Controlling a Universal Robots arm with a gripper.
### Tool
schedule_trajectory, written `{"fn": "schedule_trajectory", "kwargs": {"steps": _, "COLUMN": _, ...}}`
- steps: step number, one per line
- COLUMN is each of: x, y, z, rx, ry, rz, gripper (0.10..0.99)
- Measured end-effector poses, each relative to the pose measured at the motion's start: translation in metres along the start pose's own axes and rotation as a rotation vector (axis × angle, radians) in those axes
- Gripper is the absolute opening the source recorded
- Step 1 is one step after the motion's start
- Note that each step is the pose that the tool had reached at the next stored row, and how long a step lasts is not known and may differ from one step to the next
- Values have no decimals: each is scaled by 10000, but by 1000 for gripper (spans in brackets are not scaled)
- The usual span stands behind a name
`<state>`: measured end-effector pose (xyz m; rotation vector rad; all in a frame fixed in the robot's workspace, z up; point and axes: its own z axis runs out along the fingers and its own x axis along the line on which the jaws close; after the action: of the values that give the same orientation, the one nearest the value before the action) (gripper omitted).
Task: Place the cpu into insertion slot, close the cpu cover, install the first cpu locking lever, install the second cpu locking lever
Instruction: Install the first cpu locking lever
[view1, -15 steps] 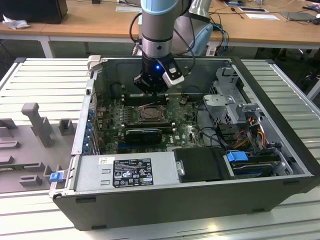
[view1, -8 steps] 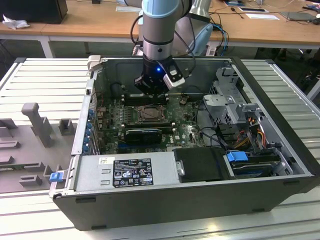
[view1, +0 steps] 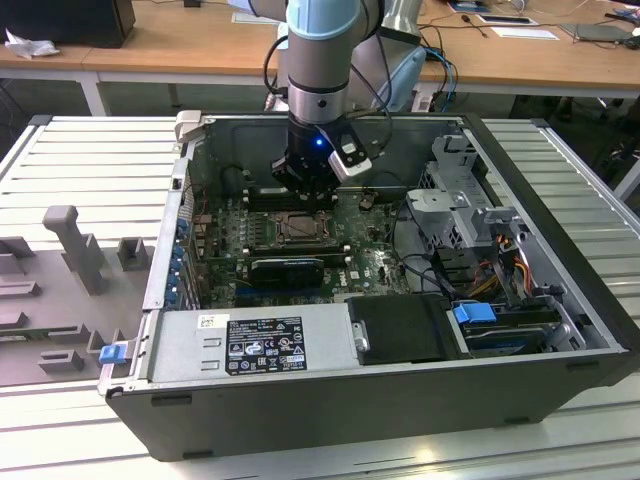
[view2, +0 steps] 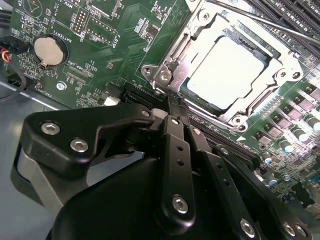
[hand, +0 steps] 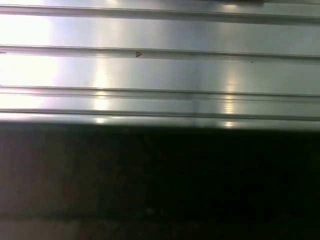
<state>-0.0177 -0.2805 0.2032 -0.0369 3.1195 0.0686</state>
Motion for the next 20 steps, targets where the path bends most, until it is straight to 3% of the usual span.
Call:
{"fn": "schedule_trajectory", "kwargs": {"steps": 6, "x": 0, "y": 0, "z": 13, "rx": -42, "ry": -2, "rz": 3, "gripper": 106}}
{"fn": "schedule_trajectory", "kwargs": {"steps": 11, "x": -3, "y": 7, "z": -128, "rx": -4, "ry": 0, "rz": 2, "gripper": 106}}
{"fn": "schedule_trajectory", "kwargs": {"steps": 20, "x": -2, "y": -20, "z": -129, "rx": -4, "ry": -1, "rz": 3, "gripper": 106}}
